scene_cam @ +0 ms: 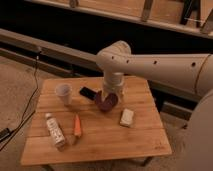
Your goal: Move the arm in a circular motion
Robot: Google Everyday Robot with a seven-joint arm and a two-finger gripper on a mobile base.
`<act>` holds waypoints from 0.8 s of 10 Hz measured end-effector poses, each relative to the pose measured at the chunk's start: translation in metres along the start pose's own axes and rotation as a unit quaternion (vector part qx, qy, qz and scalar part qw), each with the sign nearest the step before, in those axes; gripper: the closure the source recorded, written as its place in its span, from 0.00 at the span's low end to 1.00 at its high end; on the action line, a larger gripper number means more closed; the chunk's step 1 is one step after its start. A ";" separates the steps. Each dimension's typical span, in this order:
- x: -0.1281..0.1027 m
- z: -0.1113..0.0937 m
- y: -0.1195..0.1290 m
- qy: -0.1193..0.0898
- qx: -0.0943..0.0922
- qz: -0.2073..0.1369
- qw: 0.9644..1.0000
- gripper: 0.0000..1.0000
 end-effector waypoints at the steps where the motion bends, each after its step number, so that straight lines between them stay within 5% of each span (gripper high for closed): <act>1: -0.012 -0.005 0.000 -0.001 0.003 0.002 1.000 0.35; 5: -0.059 -0.027 0.035 -0.005 0.014 -0.004 1.000 0.35; 8: -0.072 -0.035 0.079 -0.004 0.029 -0.027 0.999 0.35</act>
